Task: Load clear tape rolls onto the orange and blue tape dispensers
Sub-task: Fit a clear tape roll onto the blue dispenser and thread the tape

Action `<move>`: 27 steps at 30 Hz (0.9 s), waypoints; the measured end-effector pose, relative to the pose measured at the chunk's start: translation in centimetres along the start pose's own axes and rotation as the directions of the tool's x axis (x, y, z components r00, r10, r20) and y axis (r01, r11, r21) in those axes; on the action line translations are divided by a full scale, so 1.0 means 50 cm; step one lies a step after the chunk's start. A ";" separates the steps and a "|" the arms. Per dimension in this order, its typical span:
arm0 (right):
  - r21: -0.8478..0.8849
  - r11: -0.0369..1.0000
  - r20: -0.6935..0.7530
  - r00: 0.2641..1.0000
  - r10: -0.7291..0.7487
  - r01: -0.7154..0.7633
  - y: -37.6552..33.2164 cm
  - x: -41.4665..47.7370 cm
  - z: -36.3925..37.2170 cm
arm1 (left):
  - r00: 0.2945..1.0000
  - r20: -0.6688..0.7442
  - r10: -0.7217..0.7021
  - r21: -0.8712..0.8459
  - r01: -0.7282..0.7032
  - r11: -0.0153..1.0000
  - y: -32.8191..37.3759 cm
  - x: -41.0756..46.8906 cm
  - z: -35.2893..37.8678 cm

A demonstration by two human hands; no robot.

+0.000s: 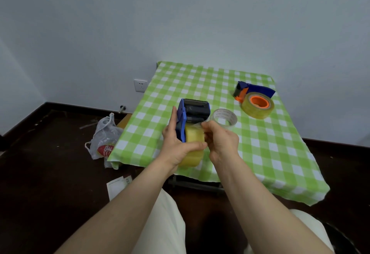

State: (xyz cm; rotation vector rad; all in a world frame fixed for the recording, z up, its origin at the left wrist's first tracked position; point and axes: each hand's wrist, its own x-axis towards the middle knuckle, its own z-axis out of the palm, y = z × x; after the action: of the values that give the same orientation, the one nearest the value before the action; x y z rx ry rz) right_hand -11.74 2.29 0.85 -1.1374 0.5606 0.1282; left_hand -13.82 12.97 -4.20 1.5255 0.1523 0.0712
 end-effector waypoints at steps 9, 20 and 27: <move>-0.019 0.997 0.045 0.996 -0.075 0.076 -0.003 0.015 0.001 | 1.000 0.002 0.018 -0.003 -0.018 1.000 -0.015 0.015 -0.009; -0.034 0.984 0.227 0.960 -0.160 0.172 0.009 0.031 -0.016 | 0.998 0.050 0.035 0.018 -0.036 0.999 -0.016 0.014 -0.014; -0.155 0.934 0.196 0.936 -0.291 0.322 -0.003 0.033 -0.017 | 0.998 0.065 0.027 0.047 -0.030 0.998 -0.016 0.013 -0.017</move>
State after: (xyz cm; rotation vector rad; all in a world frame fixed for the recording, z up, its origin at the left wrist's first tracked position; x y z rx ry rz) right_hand -10.58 1.19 -0.08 -1.3676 0.2152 0.0053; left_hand -13.32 13.86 -5.08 1.5757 0.0816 0.0418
